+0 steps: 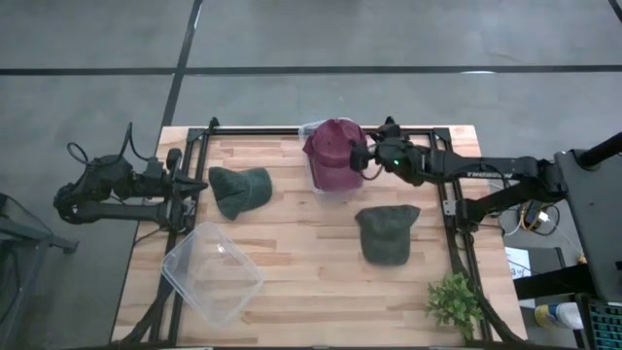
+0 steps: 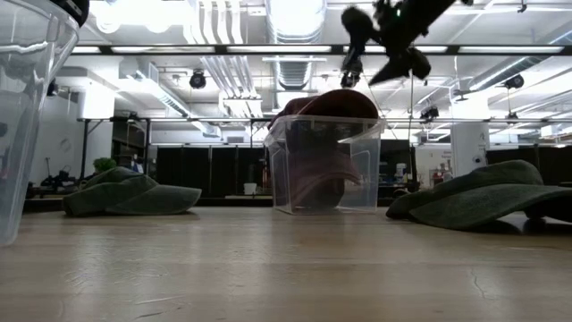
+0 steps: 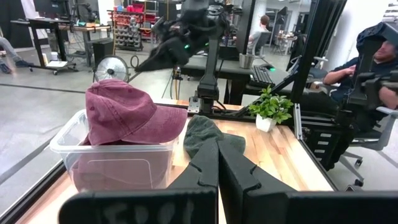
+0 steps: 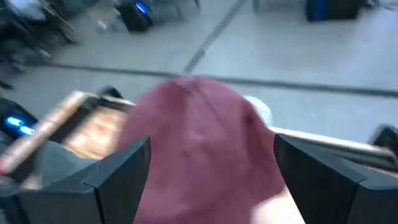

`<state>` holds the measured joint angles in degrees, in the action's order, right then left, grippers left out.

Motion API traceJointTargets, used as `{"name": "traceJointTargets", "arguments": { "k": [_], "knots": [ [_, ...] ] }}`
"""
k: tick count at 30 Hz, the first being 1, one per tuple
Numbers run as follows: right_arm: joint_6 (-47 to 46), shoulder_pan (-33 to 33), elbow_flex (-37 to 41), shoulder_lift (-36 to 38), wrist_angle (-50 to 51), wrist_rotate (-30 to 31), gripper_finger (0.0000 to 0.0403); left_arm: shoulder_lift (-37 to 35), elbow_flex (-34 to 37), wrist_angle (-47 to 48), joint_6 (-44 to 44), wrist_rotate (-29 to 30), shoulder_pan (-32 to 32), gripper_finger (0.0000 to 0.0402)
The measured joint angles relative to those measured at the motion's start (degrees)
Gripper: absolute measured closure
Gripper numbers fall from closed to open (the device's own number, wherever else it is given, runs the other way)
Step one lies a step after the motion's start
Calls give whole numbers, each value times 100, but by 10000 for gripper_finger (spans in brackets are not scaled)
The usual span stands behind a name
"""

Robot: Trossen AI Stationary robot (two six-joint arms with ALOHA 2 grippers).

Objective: Pick & Place hat
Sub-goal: Put the dark red cap into the top transparent bin

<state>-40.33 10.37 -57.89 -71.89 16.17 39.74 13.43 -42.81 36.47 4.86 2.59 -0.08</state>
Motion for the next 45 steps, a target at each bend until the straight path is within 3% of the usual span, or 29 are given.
{"name": "traceJointTargets", "arguments": {
  "k": [9,16,19,29,37,45],
  "knots": [
    [-50,669,2,-926,-21,-1356,69,0,0,0,200,0,1,401],
    [84,894,-10,-1515,-707,-1900,69,0,2,0,591,-4,2,401],
    [86,967,-259,-1708,-357,-2136,69,0,17,0,625,-4,0,401],
    [786,927,-2262,-2340,2810,-1676,69,2,272,4,641,-15,2,401],
    [1192,859,-3607,-2966,3553,-1575,69,0,412,2,717,-19,2,401],
    [1201,824,-4160,-3847,4038,-1560,69,0,565,5,717,-22,1,401]
  ]
}}
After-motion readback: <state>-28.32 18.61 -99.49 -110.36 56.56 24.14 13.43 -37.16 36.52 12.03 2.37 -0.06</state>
